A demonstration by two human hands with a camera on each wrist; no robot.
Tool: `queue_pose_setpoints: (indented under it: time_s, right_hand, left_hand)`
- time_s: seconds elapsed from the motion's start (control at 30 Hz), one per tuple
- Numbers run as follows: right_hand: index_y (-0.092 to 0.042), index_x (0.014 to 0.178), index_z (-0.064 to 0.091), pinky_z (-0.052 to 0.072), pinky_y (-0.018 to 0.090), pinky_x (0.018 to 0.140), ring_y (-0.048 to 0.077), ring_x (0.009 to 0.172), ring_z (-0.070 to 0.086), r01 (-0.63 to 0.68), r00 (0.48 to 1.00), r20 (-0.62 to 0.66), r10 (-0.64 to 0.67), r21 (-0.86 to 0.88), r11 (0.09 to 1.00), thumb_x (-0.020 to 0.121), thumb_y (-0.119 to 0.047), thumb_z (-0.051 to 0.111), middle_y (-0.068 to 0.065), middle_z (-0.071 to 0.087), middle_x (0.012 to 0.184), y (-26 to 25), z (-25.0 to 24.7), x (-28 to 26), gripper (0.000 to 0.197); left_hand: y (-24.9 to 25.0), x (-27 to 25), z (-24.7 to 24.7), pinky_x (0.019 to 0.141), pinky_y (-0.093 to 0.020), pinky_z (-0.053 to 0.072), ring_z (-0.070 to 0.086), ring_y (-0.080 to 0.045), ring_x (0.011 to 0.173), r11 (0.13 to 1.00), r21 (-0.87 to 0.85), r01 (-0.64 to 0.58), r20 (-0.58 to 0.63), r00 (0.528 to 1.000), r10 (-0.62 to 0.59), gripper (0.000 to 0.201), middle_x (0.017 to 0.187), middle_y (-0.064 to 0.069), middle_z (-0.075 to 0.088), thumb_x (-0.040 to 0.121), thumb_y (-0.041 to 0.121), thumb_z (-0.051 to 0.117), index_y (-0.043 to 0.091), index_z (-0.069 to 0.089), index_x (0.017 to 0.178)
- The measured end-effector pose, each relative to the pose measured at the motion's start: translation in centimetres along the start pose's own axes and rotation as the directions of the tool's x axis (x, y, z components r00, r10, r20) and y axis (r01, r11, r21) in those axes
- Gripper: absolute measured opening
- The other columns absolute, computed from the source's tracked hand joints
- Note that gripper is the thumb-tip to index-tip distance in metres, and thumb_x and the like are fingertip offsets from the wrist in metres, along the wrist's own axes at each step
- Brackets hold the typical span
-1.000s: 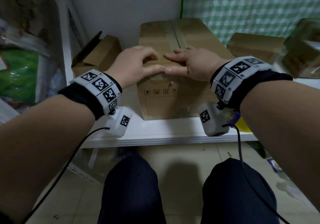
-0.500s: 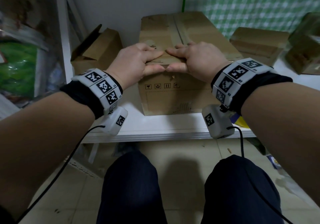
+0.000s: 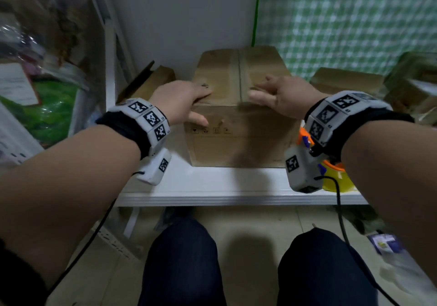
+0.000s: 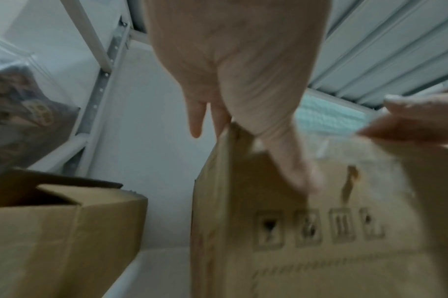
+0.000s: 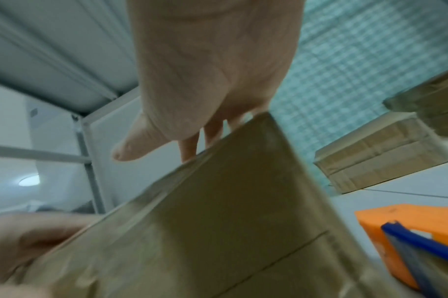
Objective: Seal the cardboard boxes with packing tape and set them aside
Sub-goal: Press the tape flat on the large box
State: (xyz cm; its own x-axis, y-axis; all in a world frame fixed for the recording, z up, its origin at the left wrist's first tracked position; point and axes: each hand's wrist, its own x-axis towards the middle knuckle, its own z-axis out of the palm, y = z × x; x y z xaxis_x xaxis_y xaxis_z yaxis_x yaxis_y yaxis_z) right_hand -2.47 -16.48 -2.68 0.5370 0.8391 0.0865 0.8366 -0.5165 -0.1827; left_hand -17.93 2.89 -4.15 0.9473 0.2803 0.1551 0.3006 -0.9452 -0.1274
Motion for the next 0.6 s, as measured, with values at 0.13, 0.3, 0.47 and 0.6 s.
queue_pose_setpoints:
  time_s: [0.13,0.3,0.47,0.6]
  right_hand:
    - [-0.014,0.136,0.052,0.032,0.042,0.111,0.033,0.132,0.042,-0.118,0.992,0.044,0.116,0.048,0.992,0.092,-0.064,0.022,0.014,0.046,0.144,1.9,0.0,-0.1,0.073]
    - [-0.017,0.14,0.047,0.03,0.045,0.112,0.029,0.134,0.04,-0.131,0.989,0.078,0.122,0.13,0.983,0.093,-0.062,0.027,0.005,0.043,0.148,2.8,0.4,0.4,0.068]
    - [-0.032,0.143,0.041,0.011,0.039,0.118,0.025,0.145,0.019,0.012,0.996,0.089,-0.027,0.159,0.987,0.097,-0.051,0.033,-0.004,0.021,0.157,4.5,1.0,0.2,0.05]
    - [-0.038,0.143,0.038,0.008,0.042,0.119,0.028,0.146,0.011,0.061,0.997,0.026,-0.066,0.171,0.983,0.09,-0.058,0.038,-0.003,0.022,0.157,5.3,2.2,0.0,0.056]
  left_hand:
    - [1.0,1.3,-2.8,0.099,-0.038,0.043,0.047,-0.026,0.124,0.986,0.121,0.11,0.274,0.952,-0.14,0.1,0.14,-0.006,0.048,0.067,0.073,0.06,0.022,0.032,0.147]
    - [4.9,4.0,-2.7,0.103,-0.05,0.036,0.054,-0.027,0.114,0.985,-0.049,0.166,0.171,0.973,-0.155,0.097,0.125,-0.007,0.061,0.069,0.09,0.022,0.018,0.06,0.123]
    - [7.9,5.0,0.3,0.101,-0.041,0.04,0.047,-0.026,0.126,0.989,-0.138,0.058,0.017,0.998,-0.056,0.083,0.142,-0.005,0.048,0.083,0.079,0.018,0.023,0.049,0.137]
    - [8.4,4.5,1.2,0.102,-0.041,0.037,0.035,-0.022,0.137,0.995,-0.087,0.053,-0.035,0.998,-0.056,0.085,0.153,0.0,0.032,0.08,0.08,0.016,0.028,0.035,0.145]
